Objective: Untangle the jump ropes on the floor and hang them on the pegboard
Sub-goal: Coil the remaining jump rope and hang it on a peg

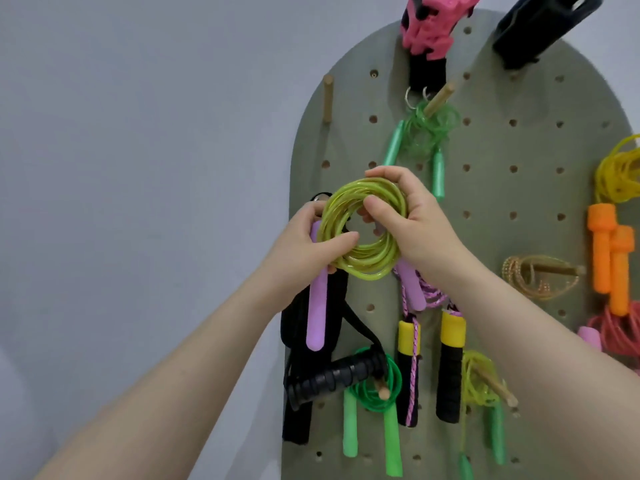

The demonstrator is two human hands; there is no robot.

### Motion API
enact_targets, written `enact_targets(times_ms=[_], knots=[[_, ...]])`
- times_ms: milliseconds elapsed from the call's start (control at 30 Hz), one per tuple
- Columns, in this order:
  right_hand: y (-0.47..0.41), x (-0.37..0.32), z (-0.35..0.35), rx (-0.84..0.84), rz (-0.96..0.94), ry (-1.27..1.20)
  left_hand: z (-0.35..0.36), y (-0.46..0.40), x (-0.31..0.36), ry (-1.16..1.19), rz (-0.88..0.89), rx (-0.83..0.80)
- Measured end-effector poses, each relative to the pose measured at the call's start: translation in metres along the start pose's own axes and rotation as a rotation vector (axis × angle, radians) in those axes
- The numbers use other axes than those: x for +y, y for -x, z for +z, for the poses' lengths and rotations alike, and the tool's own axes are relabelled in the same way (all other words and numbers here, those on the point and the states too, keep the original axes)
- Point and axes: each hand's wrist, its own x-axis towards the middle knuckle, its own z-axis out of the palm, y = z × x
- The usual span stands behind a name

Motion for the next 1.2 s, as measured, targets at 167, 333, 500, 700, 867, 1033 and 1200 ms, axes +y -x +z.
enact_targets(times_ms=[167,333,500,700,867,1033,1200], knots=[[-0.051,-0.019,0.005,0.007,-0.159,0.163,-0.014,-0.034,0.021,0.035,0.134,0.271],[-0.113,-0.034,0.008,0.081,-0.28,0.329,-0.032,-0.085,0.051,-0.235,0.313,0.435],[-0.165,-0.033,0.008,0.188,-0.29,0.397,-0.05,-0.135,0.078,-0.554,0.408,0.417],[-0.216,-0.014,-0.001,0.071,-0.205,0.499,-0.067,-0.178,0.083,-0.786,0.324,0.343],[-0.231,0.013,0.016,0.009,-0.035,0.493,-0.076,-0.205,0.05,-0.995,0.204,0.212],[-0.214,0.041,0.026,0.24,-0.084,1.139,-0.056,-0.215,0.0,-1.225,0.25,0.155],[-0.206,0.041,0.024,0.12,-0.035,1.132,-0.056,-0.214,0.002,-0.785,0.376,0.192]])
